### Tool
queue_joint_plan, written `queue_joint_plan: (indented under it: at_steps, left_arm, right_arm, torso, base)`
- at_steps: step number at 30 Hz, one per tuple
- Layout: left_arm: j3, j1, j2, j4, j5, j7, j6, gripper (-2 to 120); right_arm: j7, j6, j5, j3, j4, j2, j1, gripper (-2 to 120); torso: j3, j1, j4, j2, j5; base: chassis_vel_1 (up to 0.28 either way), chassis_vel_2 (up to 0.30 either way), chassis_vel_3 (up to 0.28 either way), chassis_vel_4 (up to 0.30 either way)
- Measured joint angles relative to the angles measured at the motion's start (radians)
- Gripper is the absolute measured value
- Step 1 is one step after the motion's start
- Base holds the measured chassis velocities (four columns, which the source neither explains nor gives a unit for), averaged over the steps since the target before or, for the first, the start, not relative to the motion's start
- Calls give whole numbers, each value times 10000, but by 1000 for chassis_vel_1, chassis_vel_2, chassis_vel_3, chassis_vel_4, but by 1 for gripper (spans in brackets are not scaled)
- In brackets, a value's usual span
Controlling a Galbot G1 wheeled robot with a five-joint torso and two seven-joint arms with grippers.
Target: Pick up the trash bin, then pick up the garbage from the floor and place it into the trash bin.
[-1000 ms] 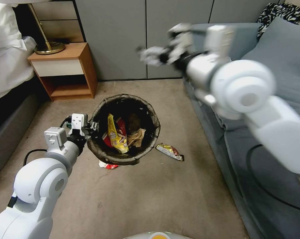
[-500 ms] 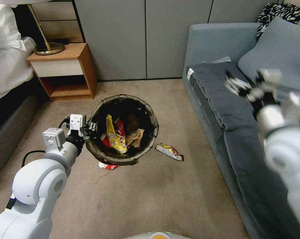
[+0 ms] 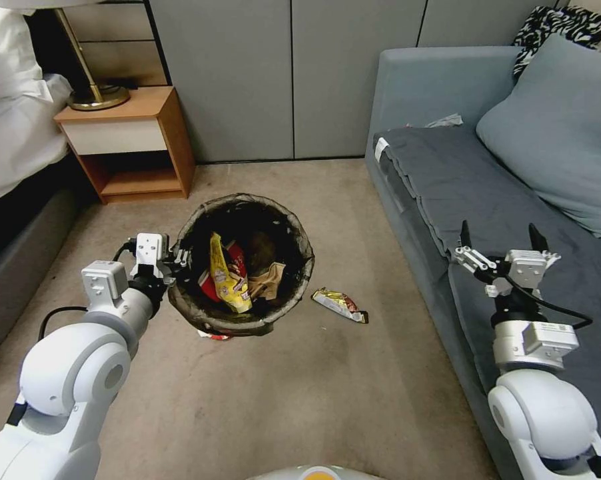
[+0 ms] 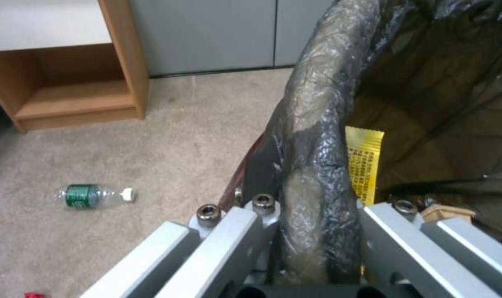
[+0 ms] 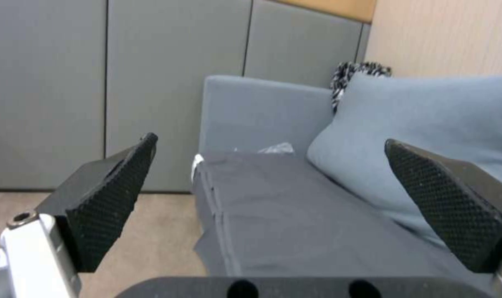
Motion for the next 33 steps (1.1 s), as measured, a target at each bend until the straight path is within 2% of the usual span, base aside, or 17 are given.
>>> queue_joint_plan:
  at_steps: [3, 4, 5, 6, 7, 10, 14, 16, 20, 21, 26, 28, 30, 32, 33]
  left_arm:
    - [-17, 24, -9, 0, 12, 3, 0, 1]
    - [-18, 33, -9, 0, 15, 7, 0, 1]
    - [-17, 34, -7, 0, 19, 8, 0, 1]
    - [-14, 34, -2, -25, 23, 4, 0, 1]
    - [-14, 34, -2, -25, 23, 4, 0, 1]
    - [10, 22, 49, -134, -3, -8, 0, 1]
    - [7, 33, 88, -177, -22, -6, 0, 1]
    - [-31, 50, 109, -192, -21, -6, 0, 1]
    - [-37, 55, 105, -194, -18, 1, 0, 1]
    - [-37, 63, 96, -194, -12, 11, 0, 1]
    - [-25, 66, 72, -182, 30, 16, 0, 1]
    - [-7, 69, 69, -155, 52, 25, 0, 1]
    - [-5, 69, 69, -153, 53, 28, 0, 1]
    - [-6, 73, 70, -115, 67, 44, 0, 1]
    - [-6, 73, 70, -115, 67, 44, 0, 1]
  right_arm:
    - [40, -234, 177, -90, -203, -260, 312, 100]
    - [162, -645, 394, -202, -294, -522, 608, 100]
    - [303, -1105, 706, -353, -343, -848, 911, 100]
    - [546, -1857, 1555, -691, -448, -1549, 1529, 100]
    - [546, -1857, 1555, -691, -448, -1549, 1529, 100]
    - [664, -2964, 3128, -1458, -980, -2871, 3064, 100]
    - [538, -3255, 3757, -2050, -1661, -3453, 4002, 100]
    - [150, -3533, 4216, -2801, -2640, -3815, 4924, 100]
    - [74, -3727, 4657, -3465, -3256, -3846, 5519, 100]
    - [74, -3839, 4883, -3998, -3693, -3778, 5931, 100]
    - [148, -4044, 5413, -4974, -4527, -3519, 6659, 100]
    - [172, -4133, 5663, -5683, -5288, -3349, 7208, 100]
    - [160, -4133, 5680, -5775, -5398, -3325, 7282, 100]
    - [46, -4243, 5987, -6827, -6536, -3074, 8106, 100]
    - [46, -4243, 5987, -6827, -6536, -3074, 8106, 100]
  torso:
    - [1, 0, -2, 0, 1]
    - [1, 0, 0, 0, 3]
    - [1, 0, -1, 0, 3]
    - [1, 0, 1, 0, 0]
    - [1, 0, 1, 0, 0]
    - [2, 0, 3, 0, 0]
    - [2, 0, 3, 0, -1]
    - [2, 0, -1, 0, 2]
    - [2, 0, 1, -1, 2]
    - [3, 1, 0, 0, 1]
    - [2, 1, 0, 0, 2]
    - [3, 1, -1, 0, -2]
    - [2, 1, 0, -1, -1]
    - [2, 1, 1, 0, -4]
    - [2, 1, 1, 0, -4]
  base:
    - [0, 0, 0, 0]
    - [0, 0, 0, 0]
    - [0, 0, 0, 0]
    - [0, 0, 0, 0]
    - [0, 0, 0, 0]
    - [0, 0, 0, 0]
    - [0, 0, 0, 0]
    - [0, 0, 0, 0]
    - [0, 0, 0, 0]
    - [0, 0, 0, 0]
    - [0, 0, 0, 0]
    - [0, 0, 0, 0]
    - [0, 0, 0, 0]
    - [0, 0, 0, 0]
    - [0, 0, 0, 0]
